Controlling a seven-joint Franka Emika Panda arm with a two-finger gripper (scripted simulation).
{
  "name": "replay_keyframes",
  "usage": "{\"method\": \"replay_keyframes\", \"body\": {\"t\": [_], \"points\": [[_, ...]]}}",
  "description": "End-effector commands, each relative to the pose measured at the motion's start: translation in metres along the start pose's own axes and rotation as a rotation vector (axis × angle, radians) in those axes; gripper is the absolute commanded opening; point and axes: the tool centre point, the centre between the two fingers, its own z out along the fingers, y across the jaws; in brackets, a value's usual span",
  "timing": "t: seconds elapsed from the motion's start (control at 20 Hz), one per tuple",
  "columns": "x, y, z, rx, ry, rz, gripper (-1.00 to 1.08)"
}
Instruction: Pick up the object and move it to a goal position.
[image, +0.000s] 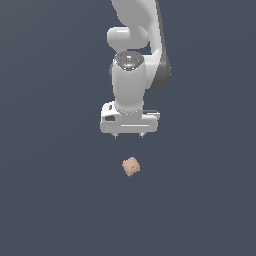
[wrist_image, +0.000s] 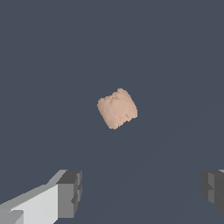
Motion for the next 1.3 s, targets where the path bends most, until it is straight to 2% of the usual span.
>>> {"method": "replay_keyframes", "body": {"t": [0.0, 0.45, 0.75, 1.25], "points": [[0.0, 0.0, 0.0, 0.0, 0.0, 0.0, 1.0], [0.0, -0.015, -0.003, -0.004, -0.011, -0.002, 1.0], [0.001, -0.015, -0.001, -0.004, -0.012, -0.01, 1.0], [0.017, -0.014, 0.022, -0.007, -0.024, -0.138, 1.0]]}}
